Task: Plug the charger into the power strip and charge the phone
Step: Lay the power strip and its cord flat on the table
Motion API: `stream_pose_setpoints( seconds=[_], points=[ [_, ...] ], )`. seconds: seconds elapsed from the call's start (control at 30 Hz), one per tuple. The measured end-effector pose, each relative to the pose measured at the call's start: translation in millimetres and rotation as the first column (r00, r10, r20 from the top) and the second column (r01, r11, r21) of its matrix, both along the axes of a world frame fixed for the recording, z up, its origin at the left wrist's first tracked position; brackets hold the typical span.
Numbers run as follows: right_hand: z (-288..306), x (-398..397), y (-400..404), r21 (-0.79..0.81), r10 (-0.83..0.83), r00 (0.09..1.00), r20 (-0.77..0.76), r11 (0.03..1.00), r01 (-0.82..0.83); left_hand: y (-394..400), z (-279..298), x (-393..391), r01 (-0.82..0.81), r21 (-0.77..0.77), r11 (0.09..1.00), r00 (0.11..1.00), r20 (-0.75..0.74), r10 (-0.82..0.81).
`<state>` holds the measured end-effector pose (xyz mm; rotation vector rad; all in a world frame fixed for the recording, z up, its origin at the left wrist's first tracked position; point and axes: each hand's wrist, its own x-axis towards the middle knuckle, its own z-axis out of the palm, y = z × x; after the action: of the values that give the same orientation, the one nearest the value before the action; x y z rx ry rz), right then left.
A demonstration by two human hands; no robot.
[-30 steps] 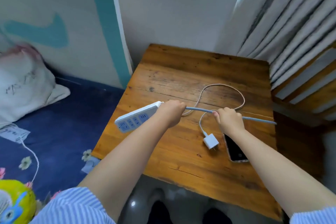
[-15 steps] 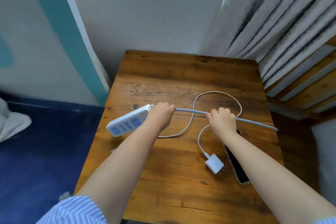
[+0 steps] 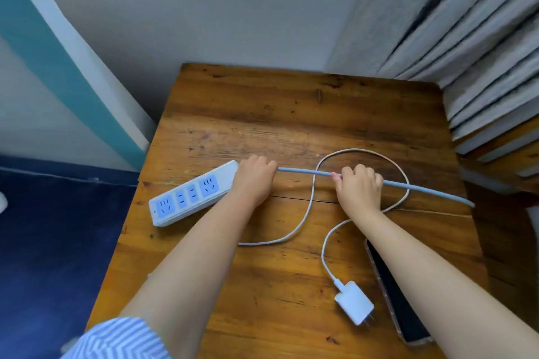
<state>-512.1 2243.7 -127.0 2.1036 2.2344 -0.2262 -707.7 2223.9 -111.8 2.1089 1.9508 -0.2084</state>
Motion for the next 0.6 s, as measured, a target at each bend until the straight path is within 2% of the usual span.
stream_pose_setpoints(
  seconds=[0.13,0.27,0.37,0.47,0.53,0.6],
  points=[
    [-11.0,0.1,4.9,0.002,0.004,1.000,0.009,1.000,-0.004,1.7,-18.8,-8.6,0.058,-0.055,0.997,0.998,0.008,-0.057],
    [-16.1,0.2,-3.8,0.033,0.015,1.000,-0.015,0.999,-0.014,-21.1,-26.9,-27.3,-0.018,0.038,0.999,0.998,0.060,0.016],
    [-13.9,-10.9,-10.9,0.083,0.172,0.981,-0.091,0.983,-0.165,-40.1,-23.8,-49.3,-0.170,-0.035,0.985,0.985,0.008,0.170],
    [-11.7,-27.4,-15.3,0.080,0.368,0.928,-0.057,0.928,-0.363,-51.5,-21.9,-73.4,-0.277,-0.129,0.952,0.959,-0.097,0.266],
    [-12.0,-33.5,-12.2,0.081,0.405,0.914,-0.020,0.912,-0.402,-53.6,-19.3,-81.8,-0.301,-0.148,0.942,0.950,-0.128,0.284],
    [-12.7,-35.1,-6.8,0.105,0.362,0.931,-0.038,0.928,-0.357,-48.2,-16.5,-82.4,-0.270,-0.148,0.951,0.960,-0.122,0.254]
  ],
)
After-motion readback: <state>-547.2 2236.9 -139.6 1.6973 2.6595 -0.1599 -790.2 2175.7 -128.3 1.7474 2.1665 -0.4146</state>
